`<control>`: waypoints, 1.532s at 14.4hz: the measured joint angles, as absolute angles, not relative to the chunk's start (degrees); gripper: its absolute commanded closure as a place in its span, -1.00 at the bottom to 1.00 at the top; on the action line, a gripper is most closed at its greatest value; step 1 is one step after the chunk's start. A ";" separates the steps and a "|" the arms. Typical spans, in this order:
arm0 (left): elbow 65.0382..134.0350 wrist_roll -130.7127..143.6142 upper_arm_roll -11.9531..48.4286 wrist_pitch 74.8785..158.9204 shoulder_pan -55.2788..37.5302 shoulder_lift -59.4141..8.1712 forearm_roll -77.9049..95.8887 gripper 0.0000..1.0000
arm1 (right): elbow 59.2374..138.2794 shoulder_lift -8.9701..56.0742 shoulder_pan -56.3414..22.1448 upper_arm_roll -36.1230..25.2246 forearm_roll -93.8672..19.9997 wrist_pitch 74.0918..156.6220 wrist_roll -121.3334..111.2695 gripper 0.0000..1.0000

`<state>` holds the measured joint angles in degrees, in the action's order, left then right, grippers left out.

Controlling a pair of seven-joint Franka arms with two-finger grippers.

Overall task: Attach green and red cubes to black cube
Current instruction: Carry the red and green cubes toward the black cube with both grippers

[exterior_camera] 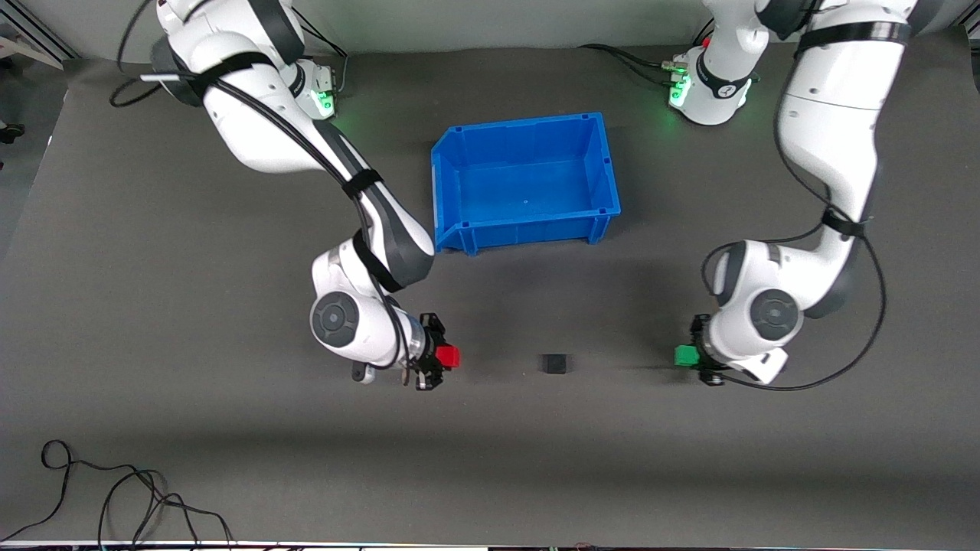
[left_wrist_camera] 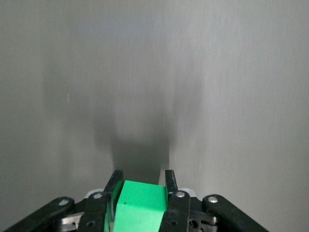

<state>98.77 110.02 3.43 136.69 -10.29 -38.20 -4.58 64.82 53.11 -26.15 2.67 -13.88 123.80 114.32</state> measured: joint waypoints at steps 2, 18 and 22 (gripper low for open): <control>97.78 113.46 3.51 136.65 -13.41 -38.39 -3.98 1.00 | 62.28 56.46 -26.57 3.99 -13.88 127.41 114.96 0.65; 83.92 118.02 3.32 136.66 -23.99 -48.82 -0.65 1.00 | 58.27 66.60 -32.65 6.99 -13.89 143.35 119.81 0.66; 83.41 118.02 3.31 136.66 -24.09 -49.10 -0.65 1.00 | 58.11 66.77 -32.66 7.00 -13.89 144.90 119.81 0.65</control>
<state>83.41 118.02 3.31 136.66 -24.09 -49.10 -0.65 58.11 66.77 -32.66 7.00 -13.89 144.90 119.81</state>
